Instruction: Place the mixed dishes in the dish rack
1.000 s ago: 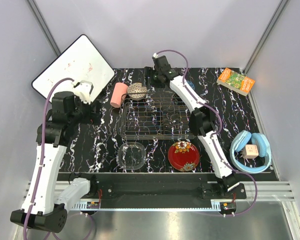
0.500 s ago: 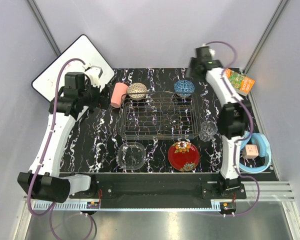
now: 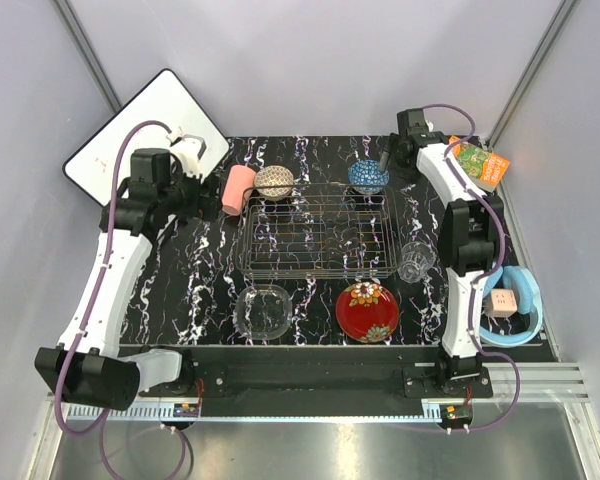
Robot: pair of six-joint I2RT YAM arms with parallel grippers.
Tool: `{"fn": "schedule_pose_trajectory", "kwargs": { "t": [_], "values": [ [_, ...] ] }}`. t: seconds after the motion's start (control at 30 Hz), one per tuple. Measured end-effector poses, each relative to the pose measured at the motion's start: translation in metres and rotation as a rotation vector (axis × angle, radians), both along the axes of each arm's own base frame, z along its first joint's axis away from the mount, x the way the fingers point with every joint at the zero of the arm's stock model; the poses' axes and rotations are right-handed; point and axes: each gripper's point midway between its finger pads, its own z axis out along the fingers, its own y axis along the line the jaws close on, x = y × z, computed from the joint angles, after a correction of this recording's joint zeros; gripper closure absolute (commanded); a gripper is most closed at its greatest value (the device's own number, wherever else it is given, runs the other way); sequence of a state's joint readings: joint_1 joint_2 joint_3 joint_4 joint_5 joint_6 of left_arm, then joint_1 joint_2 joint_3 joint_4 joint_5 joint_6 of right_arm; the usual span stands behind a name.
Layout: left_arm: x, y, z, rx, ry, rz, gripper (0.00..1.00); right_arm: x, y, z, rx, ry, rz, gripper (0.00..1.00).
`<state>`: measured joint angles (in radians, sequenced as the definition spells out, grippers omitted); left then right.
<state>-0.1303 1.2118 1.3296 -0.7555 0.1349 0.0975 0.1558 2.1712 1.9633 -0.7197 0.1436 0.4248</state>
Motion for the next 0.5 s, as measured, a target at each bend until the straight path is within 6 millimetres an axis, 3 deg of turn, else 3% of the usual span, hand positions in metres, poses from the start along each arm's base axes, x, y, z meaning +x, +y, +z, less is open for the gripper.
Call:
{"fn": "schedule_pose_trajectory", "kwargs": {
  "t": [0.2, 0.43, 0.5],
  "values": [
    [-0.003, 0.001, -0.007, 0.002, 0.012, 0.001, 0.01, 0.012, 0.009, -0.034, 0.035, 0.049, 0.007, 0.32],
    [-0.012, 0.003, -0.014, 0.012, 0.016, 0.005, 0.01, 0.015, 0.013, -0.066, 0.047, 0.104, 0.011, 0.44],
    [-0.014, 0.004, -0.015, 0.016, 0.016, 0.005, 0.01, 0.016, 0.013, -0.070, 0.047, 0.109, 0.011, 0.54]
  ]
}}
